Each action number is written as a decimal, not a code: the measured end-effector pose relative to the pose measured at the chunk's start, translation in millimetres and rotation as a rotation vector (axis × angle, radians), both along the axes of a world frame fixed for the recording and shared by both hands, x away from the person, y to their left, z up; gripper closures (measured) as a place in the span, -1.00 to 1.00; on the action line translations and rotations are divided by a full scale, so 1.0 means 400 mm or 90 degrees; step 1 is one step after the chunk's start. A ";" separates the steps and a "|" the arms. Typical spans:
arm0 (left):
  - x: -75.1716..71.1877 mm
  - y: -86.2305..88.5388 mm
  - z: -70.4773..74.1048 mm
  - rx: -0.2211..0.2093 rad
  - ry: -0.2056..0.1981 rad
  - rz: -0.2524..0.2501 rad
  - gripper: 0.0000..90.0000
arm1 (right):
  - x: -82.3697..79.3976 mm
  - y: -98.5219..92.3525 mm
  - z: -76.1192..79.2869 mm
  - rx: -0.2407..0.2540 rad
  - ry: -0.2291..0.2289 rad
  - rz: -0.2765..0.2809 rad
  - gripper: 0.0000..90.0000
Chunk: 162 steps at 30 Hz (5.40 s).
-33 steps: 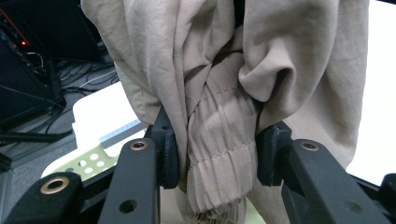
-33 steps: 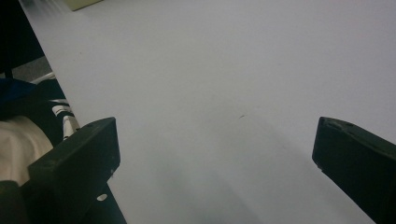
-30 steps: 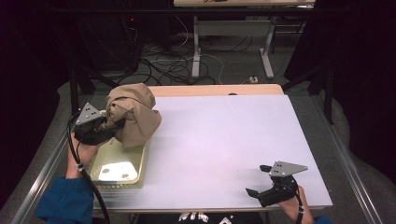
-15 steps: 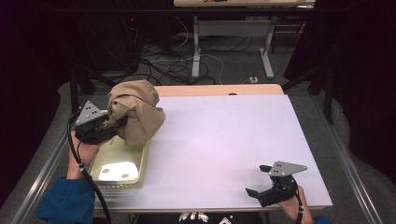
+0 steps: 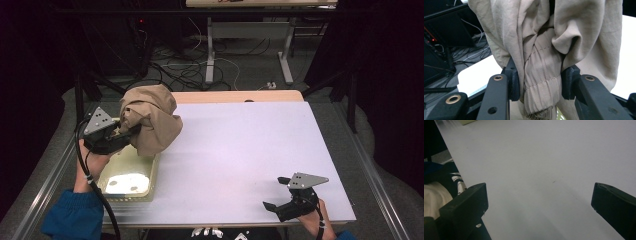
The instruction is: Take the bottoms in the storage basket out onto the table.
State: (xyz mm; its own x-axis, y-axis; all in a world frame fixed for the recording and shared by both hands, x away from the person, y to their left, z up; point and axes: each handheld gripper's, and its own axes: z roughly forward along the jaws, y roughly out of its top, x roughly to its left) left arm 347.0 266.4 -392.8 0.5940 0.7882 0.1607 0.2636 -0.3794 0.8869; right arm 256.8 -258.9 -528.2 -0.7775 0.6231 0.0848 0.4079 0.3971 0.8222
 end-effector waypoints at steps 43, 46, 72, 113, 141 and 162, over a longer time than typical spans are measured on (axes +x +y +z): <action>0.007 -0.091 0.019 0.003 -0.008 -0.075 0.35 | -0.003 0.001 0.000 0.003 0.011 -0.006 -1.00; 0.006 -0.096 0.022 0.001 -0.008 -0.080 0.35 | -0.003 0.001 0.000 0.002 0.010 -0.005 -1.00; 0.012 -0.148 0.024 0.003 -0.012 -0.111 0.35 | 0.000 0.000 -0.001 0.008 -0.002 -0.001 -1.00; 0.028 -0.257 0.000 0.004 0.010 -0.178 0.35 | -0.002 -0.001 0.000 0.006 -0.003 -0.003 -1.00; 0.035 -0.309 -0.029 0.012 0.015 -0.183 0.34 | -0.001 0.000 -0.001 0.010 -0.005 -0.004 -1.00; 0.041 -0.336 -0.044 0.006 0.012 -0.176 0.34 | -0.001 0.000 -0.001 0.010 -0.005 -0.004 -1.00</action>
